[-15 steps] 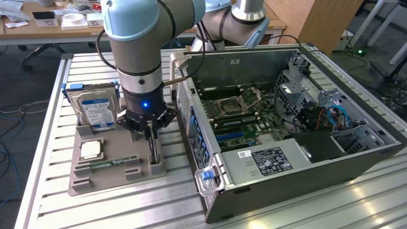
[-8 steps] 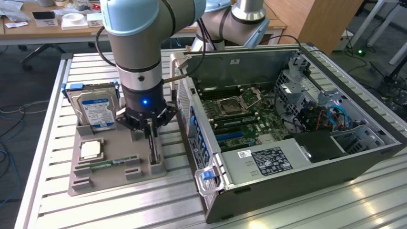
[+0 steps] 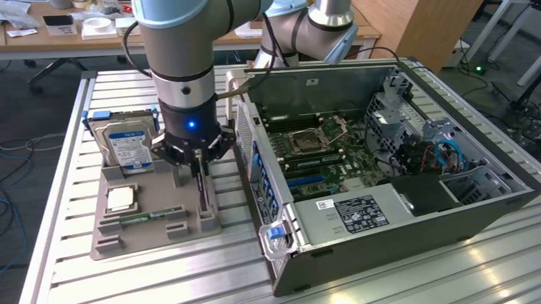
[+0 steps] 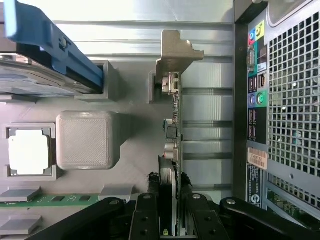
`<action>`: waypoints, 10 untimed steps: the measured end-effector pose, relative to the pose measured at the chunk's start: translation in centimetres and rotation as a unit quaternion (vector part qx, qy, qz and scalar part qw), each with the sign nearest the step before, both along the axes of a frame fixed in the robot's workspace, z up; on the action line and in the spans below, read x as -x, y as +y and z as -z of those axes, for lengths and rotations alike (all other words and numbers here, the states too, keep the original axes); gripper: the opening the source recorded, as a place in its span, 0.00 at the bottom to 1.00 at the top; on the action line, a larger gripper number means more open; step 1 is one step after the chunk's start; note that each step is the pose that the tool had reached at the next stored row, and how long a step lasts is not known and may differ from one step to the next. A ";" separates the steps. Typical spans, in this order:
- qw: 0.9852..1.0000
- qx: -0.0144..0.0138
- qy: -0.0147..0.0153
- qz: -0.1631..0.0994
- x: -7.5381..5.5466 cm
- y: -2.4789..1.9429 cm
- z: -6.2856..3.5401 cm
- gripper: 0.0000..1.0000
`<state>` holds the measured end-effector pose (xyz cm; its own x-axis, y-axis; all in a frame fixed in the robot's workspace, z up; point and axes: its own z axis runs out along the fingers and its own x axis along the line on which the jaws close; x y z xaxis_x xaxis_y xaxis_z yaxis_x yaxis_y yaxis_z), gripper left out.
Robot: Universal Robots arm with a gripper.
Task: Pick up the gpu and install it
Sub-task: 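Pick up the gpu and move the gpu toward the slot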
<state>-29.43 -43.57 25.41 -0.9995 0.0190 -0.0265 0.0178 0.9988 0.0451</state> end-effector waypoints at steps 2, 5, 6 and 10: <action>1.000 0.000 0.000 0.000 0.0 0.00 -0.51 0.26; 1.000 0.000 0.000 0.000 0.0 0.00 -1.17 0.26; 1.000 0.000 0.000 0.000 0.0 0.00 -1.40 0.26; 1.000 0.000 0.000 0.000 0.0 0.00 -2.21 0.26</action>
<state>-29.43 -43.57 27.63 -0.9995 0.0190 -0.0264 0.0178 0.9988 0.0451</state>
